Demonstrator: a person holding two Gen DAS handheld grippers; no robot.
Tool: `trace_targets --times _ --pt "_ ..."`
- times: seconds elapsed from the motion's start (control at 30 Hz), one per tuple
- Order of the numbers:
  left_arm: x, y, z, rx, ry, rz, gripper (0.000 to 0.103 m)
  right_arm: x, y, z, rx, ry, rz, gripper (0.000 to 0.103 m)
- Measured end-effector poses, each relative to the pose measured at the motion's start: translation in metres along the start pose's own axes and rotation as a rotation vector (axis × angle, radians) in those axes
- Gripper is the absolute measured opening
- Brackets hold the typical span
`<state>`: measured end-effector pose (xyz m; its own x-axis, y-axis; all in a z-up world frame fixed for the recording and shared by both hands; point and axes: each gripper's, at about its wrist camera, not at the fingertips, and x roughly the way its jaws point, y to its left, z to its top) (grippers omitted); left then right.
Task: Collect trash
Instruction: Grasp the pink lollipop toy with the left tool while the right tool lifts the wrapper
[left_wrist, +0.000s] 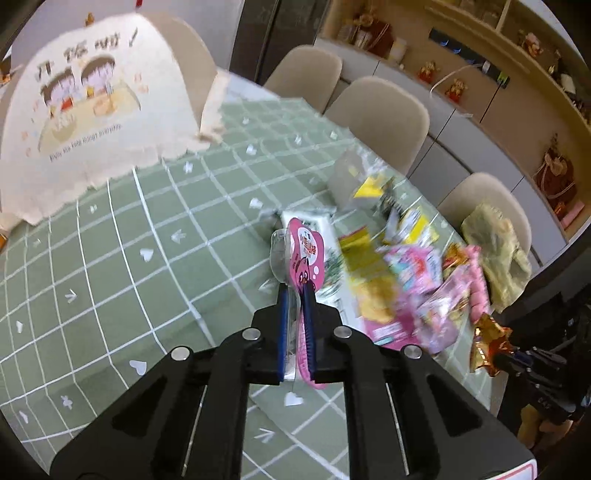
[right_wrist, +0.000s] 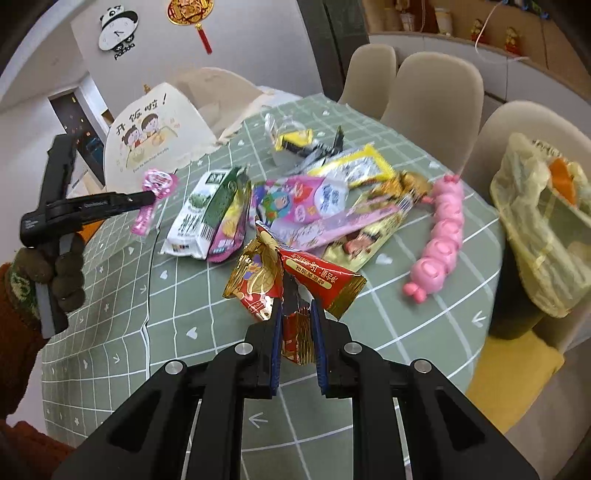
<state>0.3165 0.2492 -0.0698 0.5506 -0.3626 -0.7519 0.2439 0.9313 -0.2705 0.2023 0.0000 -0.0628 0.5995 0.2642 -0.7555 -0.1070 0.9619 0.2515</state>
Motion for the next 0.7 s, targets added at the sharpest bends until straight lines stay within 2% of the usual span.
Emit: trace_targets --times 0.2,0.37,0.53,0.7 --pt "-0.036 -0.038 0.020 -0.001 -0.093 -0.068 0.008 -0.033 -0.016 0.022 -0.012 -0.071 -0.043 0.016" --pt "-0.052 -0.089 0.036 0.011 -0.152 -0.140 0.008 -0.067 -0.040 0.043 -0.038 -0.149 -0.091 0.016" --pt "-0.060 -0.151 0.049 0.059 -0.204 -0.203 0.008 -0.099 -0.073 0.060 -0.033 -0.213 -0.127 0.016" --pt "-0.053 -0.208 0.064 0.086 -0.212 -0.280 0.008 -0.129 -0.113 0.072 -0.027 -0.271 -0.168 0.016"
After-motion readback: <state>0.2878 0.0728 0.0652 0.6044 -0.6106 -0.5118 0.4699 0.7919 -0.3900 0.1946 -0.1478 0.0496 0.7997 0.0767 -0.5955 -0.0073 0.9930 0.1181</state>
